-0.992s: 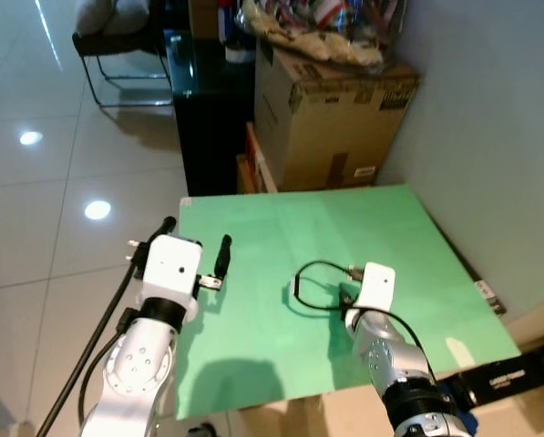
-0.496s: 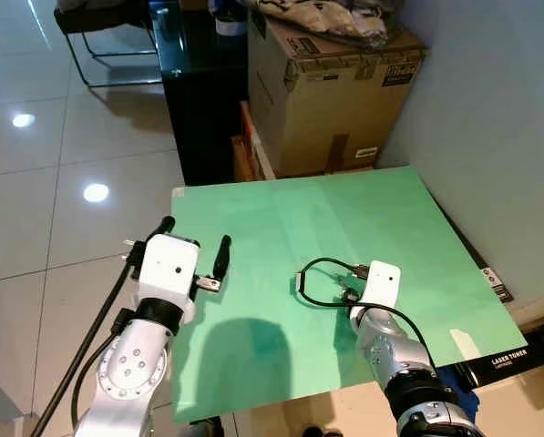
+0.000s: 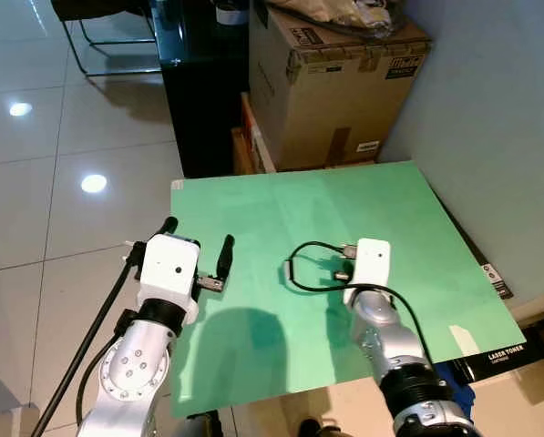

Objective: Hang keys on a hook

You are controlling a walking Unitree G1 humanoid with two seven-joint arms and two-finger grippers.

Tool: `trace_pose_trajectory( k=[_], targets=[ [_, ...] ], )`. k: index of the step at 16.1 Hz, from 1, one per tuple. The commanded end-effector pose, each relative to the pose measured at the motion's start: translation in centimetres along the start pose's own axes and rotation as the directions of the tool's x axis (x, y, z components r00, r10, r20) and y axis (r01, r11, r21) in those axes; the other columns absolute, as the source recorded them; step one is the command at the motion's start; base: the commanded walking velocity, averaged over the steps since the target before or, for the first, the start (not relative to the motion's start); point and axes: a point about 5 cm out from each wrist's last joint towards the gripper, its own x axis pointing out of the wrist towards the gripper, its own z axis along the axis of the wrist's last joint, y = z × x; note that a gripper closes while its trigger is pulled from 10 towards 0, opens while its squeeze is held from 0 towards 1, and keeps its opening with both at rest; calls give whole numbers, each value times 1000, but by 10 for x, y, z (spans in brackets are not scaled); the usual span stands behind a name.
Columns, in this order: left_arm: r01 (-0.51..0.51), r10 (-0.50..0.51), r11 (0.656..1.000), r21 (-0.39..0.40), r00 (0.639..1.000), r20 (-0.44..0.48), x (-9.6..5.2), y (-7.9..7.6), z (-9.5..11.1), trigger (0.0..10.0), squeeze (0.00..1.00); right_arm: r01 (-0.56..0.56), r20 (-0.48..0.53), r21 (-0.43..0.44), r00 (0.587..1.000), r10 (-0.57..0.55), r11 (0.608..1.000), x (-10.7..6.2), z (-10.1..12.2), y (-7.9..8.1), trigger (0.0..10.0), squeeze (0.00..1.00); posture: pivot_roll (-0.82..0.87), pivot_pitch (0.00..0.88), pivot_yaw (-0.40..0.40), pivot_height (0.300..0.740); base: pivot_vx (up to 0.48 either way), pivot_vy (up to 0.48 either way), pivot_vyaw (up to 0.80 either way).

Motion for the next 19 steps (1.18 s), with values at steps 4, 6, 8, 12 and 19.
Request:
trace_pose_trajectory(
  k=[4, 6, 8, 12, 19],
  targets=[
    [20, -20, 1000, -9, 1000, 1, -4, -4, 0, 10000, 0, -35, -54, 16, 998, 36, 999, 2, -10, 4, 10000, 1000, 128, 284, -72, 740, 0, 0, 0],
    [21, -21, 1000, -13, 1000, -2, -5, -5, -1, 10000, 0, -34, -50, 23, 998, 35, 999, 4, -6, 4, 10000, 1000, 131, 281, -78, 740, 0, 0, 0],
    [18, -18, 1000, -14, 1000, -1, -6, -4, -1, 10000, 0, -42, -74, 28, 996, 44, 999, 5, -11, 3, 10000, 1000, 132, 280, -83, 740, 0, 0, 0],
    [10, -10, 1000, -14, 1000, -1, -7, -3, -1, 10000, 0, -111, -102, 92, 988, 120, 990, 4, -13, 13, 10000, 0, 134, 276, -86, 740, 0, 0, 0],
    [9, -9, 1000, -11, 1000, 2, -8, -3, -2, 10000, 0, -144, -128, 117, 979, 159, 983, 2, -11, 25, 10000, 0, 136, 277, -95, 740, 0, 0, 0]
  ],
)
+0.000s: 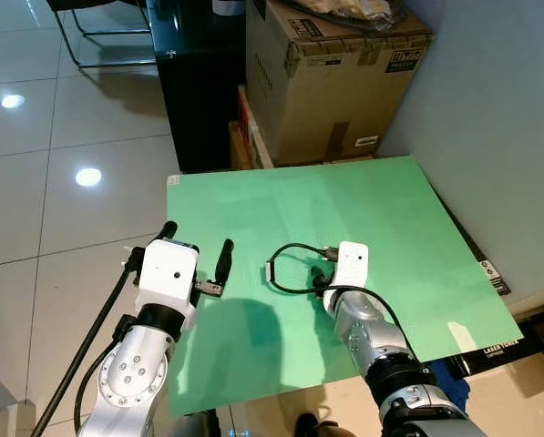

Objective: Hang keys on a hook

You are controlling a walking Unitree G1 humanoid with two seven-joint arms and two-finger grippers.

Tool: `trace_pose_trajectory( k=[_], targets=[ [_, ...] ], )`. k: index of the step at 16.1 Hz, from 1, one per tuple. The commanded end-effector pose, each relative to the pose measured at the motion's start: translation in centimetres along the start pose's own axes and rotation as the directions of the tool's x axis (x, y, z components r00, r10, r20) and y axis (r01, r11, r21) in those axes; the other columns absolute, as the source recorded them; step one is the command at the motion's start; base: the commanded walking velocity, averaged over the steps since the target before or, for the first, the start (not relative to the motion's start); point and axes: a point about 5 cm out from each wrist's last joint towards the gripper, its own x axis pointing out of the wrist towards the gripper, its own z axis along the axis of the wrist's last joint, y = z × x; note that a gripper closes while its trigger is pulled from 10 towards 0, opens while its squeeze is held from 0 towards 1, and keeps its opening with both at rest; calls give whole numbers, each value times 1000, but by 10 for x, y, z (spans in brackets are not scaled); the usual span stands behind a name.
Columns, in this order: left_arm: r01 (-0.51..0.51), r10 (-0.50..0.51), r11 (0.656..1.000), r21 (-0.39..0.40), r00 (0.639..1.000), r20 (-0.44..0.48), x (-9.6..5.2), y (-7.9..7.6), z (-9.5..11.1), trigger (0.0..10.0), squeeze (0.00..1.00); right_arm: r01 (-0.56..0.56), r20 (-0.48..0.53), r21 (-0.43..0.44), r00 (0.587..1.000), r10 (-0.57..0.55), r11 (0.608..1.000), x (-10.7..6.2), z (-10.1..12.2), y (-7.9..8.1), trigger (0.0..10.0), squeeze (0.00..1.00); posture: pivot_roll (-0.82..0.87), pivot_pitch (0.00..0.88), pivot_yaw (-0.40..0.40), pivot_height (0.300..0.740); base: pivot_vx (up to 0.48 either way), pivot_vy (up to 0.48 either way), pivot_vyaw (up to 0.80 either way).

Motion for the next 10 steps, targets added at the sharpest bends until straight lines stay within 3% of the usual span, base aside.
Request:
trace_pose_trajectory(
  k=[1, 10],
  targets=[
    [6, -6, 1000, -8, 1000, 8, -4, -2, 2, 10000, 0, -4, -23, 17, 1000, 4, 1000, -1, -4, 0, 10000, 0, 137, 279, -97, 740, 0, 0, 0],
    [-12, 12, 1000, -10, 1000, 1, -6, 1, 0, 10000, 0, -78, -5, -1, 997, 78, 997, -16, -5, 27, 10000, 0, 123, 291, -105, 740, 0, 0, 0]
  ],
)
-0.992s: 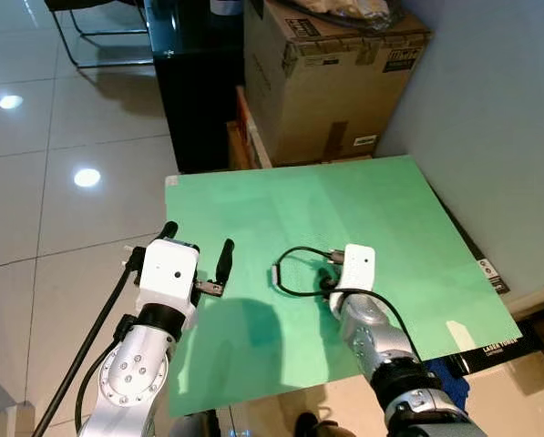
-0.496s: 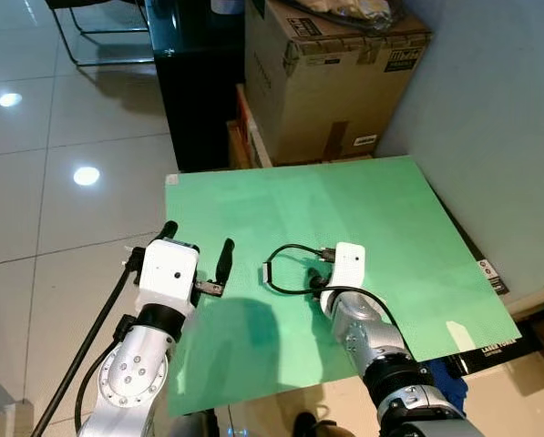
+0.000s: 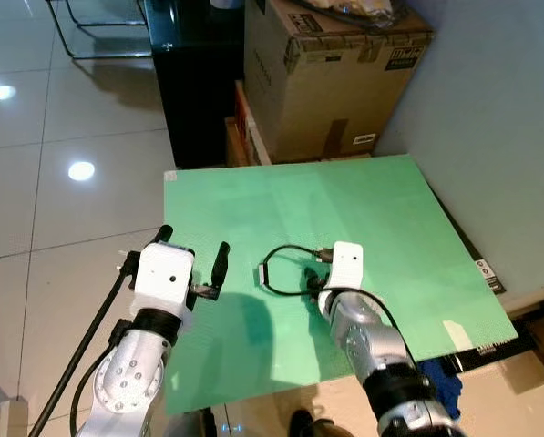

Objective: Hang keys on a hook

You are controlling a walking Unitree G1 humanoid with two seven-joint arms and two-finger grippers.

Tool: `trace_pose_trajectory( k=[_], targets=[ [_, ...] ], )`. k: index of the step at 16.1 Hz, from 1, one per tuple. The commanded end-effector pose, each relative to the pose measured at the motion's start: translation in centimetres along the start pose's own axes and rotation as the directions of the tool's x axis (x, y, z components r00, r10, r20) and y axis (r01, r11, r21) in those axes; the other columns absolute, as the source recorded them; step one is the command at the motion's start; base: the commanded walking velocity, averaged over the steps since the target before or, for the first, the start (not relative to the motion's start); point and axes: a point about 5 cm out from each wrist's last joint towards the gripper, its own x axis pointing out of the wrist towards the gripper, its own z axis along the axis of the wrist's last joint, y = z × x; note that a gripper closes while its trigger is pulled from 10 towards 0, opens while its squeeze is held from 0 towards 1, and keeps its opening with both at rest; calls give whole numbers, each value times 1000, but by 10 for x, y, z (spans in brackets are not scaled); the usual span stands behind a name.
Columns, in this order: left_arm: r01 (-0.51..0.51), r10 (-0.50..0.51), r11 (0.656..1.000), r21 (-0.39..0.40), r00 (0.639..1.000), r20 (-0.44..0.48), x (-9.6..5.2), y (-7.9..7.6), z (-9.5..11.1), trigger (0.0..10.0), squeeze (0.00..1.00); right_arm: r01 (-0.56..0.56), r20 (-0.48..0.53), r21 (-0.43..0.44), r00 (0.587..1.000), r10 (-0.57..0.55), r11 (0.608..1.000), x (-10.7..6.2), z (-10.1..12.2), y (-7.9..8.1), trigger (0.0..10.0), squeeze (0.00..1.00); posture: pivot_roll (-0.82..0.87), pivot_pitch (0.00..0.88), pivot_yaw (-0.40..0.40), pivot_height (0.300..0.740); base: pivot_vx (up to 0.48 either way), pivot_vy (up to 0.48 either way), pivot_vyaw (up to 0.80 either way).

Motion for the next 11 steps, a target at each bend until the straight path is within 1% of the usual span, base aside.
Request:
trace_pose_trajectory(
  k=[1, 3, 5, 7, 8, 10, 11],
  targets=[
    [4, -3, 1000, -11, 1000, 12, -2, -1, 2, 10000, 0, -29, -29, 16, 999, 30, 999, -4, -9, 15, 10000, 0, 122, 292, -104, 740, 0, 0, 0],
    [7, -7, 1000, -14, 1000, 14, 0, -2, 3, 10000, 0, -12, -48, 28, 999, 13, 1000, -6, -14, 13, 10000, 0, 120, 296, -104, 740, 0, 0, 0],
    [6, -6, 1000, -16, 1000, 14, 0, -3, 2, 10000, 0, -5, -52, 18, 999, 6, 1000, -7, -15, 11, 10000, 0, 116, 299, -108, 740, 0, 0, 0],
    [2, -2, 1000, -16, 1000, -1, -2, -3, -1, 10000, 0, 11, -86, 14, 996, -9, 1000, -6, -22, 6, 10000, 0, 122, 309, -113, 740, 0, 0, 0],
    [-4, 4, 1000, -15, 1000, -8, -3, -2, -2, 10000, 0, 23, -109, 30, 994, -19, 999, -6, -25, 5, 10000, 0, 123, 311, -115, 740, 0, 0, 0],
    [-14, 14, 1000, -14, 1000, -11, -5, 0, -2, 10000, 0, 43, -126, 40, 991, -38, 998, -6, -26, 2, 10000, 0, 124, 314, -122, 740, 0, 0, 0],
    [-18, 18, 1000, -16, 1000, -14, -6, -1, -3, 10000, 0, 49, -127, 26, 991, -45, 998, -6, -26, 1, 10000, 0, 122, 313, -126, 740, 0, 0, 0]
  ],
)
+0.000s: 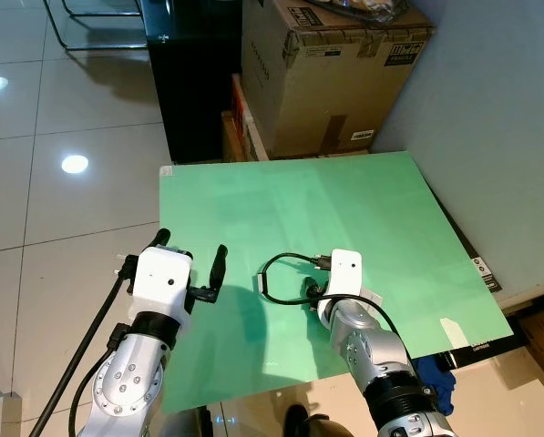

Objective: Hang keys on a hook

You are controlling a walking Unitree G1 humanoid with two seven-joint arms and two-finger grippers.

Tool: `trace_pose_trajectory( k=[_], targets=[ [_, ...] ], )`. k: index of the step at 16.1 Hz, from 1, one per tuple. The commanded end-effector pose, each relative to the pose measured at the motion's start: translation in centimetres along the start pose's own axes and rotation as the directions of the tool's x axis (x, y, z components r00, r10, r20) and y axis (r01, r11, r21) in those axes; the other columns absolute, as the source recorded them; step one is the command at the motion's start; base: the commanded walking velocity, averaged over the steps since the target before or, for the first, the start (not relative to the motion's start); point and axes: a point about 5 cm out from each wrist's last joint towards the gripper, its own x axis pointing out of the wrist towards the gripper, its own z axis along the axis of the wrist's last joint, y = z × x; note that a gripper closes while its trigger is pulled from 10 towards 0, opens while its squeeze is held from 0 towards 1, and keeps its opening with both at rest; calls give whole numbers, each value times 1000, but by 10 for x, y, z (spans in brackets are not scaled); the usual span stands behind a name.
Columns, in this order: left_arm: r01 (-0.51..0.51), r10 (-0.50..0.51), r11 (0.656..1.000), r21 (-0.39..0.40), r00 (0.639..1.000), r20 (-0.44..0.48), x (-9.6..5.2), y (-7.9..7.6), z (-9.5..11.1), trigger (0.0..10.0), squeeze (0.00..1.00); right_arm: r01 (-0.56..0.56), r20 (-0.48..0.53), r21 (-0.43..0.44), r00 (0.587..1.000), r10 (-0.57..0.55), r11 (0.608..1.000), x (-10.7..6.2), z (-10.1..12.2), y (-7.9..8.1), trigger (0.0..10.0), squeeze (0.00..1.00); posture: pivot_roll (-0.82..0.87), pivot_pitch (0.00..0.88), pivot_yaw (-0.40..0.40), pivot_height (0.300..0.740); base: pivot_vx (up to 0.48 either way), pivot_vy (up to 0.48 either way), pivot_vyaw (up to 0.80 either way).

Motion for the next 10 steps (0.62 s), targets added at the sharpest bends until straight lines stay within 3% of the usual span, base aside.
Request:
trace_pose_trajectory(
  k=[1, 8, 9, 10],
  targets=[
    [-4, 4, 1000, -12, 1000, 2, -3, -2, 0, 10000, 0, 5, -58, 28, 998, -3, 1000, -1, -15, 3, 10000, 0, 119, 314, -127, 740, 0, 0, 0],
    [0, 0, 1000, -19, 1000, 11, -2, -3, 2, 10000, 0, 69, -76, 34, 995, -66, 997, -3, -21, -8, 10000, 0, 110, 316, -126, 740, 0, 0, 0],
    [3, -3, 1000, -20, 1000, 13, -2, -4, 2, 10000, 0, 103, -110, 45, 989, -97, 994, -3, -30, -14, 9098, 0, 110, 317, -125, 740, 0, 0, 0],
    [4, -3, 1000, -18, 1000, 14, -2, -4, 3, 10000, 0, 114, -119, 60, 987, -107, 992, -4, -31, -16, 6588, 0, 110, 317, -125, 740, 0, 0, 0]
  ],
)
